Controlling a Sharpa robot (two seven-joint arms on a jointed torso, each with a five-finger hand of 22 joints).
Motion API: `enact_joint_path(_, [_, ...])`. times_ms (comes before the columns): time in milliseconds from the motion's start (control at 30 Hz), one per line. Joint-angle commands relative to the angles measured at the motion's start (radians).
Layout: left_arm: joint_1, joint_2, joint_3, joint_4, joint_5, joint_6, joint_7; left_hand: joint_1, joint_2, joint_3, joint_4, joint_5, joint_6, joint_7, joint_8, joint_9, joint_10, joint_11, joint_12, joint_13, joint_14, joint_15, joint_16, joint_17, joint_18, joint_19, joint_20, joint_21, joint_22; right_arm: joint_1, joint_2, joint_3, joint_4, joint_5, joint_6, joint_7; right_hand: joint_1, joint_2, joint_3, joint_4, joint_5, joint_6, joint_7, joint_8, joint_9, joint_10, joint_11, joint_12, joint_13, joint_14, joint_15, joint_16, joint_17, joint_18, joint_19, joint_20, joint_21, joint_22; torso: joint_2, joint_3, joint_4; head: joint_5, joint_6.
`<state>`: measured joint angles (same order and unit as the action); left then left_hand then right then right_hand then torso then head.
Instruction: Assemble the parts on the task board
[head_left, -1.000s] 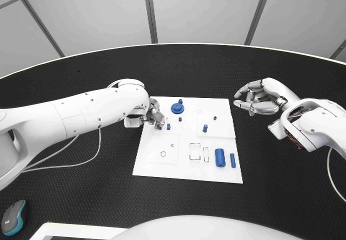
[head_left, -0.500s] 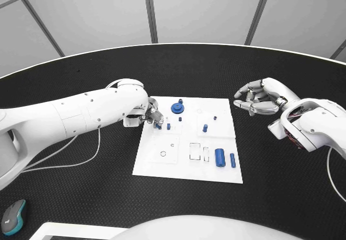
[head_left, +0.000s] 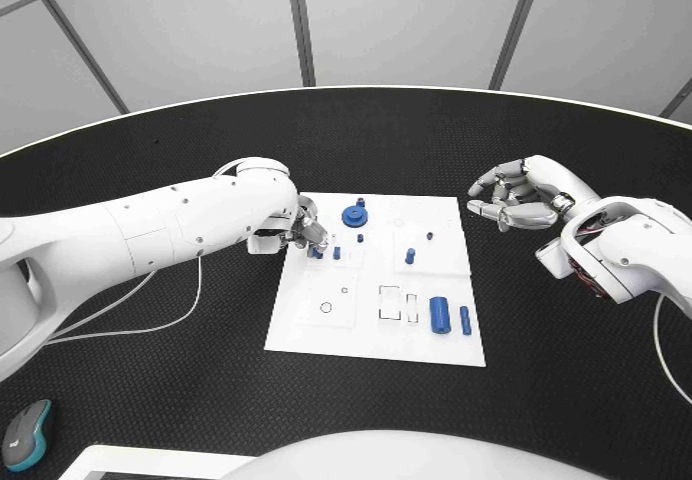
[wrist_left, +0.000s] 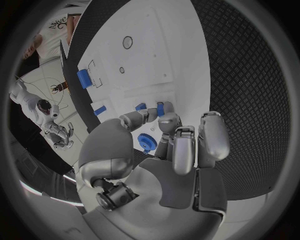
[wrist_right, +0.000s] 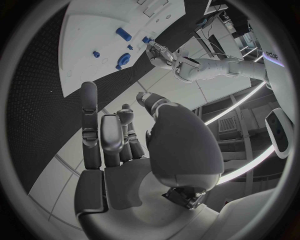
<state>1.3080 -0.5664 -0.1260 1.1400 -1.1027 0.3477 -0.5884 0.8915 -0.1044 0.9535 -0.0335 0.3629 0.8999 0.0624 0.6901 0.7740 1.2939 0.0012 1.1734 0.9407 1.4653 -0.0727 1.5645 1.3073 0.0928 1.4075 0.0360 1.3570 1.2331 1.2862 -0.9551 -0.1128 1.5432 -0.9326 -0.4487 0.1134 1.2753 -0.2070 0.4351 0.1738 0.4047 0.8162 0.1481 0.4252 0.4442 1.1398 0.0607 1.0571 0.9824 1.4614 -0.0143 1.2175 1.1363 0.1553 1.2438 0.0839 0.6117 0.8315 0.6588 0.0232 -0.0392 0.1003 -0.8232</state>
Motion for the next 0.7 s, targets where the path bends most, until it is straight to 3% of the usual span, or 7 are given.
enact_joint_path(33, [0.0,0.0,0.0,0.0,0.0,0.005,0.001,0.016,0.009,0.133,-0.134,0.004,0.011,-0.007,0.0,-0.001,0.034,-0.024,0.005,0.001,0.106,-0.007,0.006,0.264,-0.015,0.003,-0.006,0.004,-0.001,0.0,0.0,0.0,0.0,0.0,0.0,0.0,0.007,-0.004,0.006,-0.002,0.007,-0.009,-0.002,0.006,-0.001,0.001,-0.002,-0.001,-0.002,0.007,-0.004,-0.004,0.001,0.014,0.006,0.0,-0.002,0.002,0.0,0.0,0.0006,-0.001,-0.002])
enact_joint_path(700, [0.0,0.011,0.0,-0.008,0.0,0.013,-0.001,0.016,0.008,0.132,-0.134,0.004,0.012,-0.007,-0.001,-0.001,0.034,-0.024,0.006,0.002,0.106,-0.007,0.006,0.264,-0.015,0.004,-0.006,0.005,0.001,0.0,0.0,0.0,0.001,0.0,0.0,0.001,0.007,-0.004,0.006,-0.002,0.007,-0.009,-0.002,0.006,-0.001,0.001,-0.002,-0.001,-0.002,0.007,-0.004,-0.004,0.001,0.014,0.006,0.0,-0.002,0.002,0.001,0.0,0.0002,-0.001,-0.002])
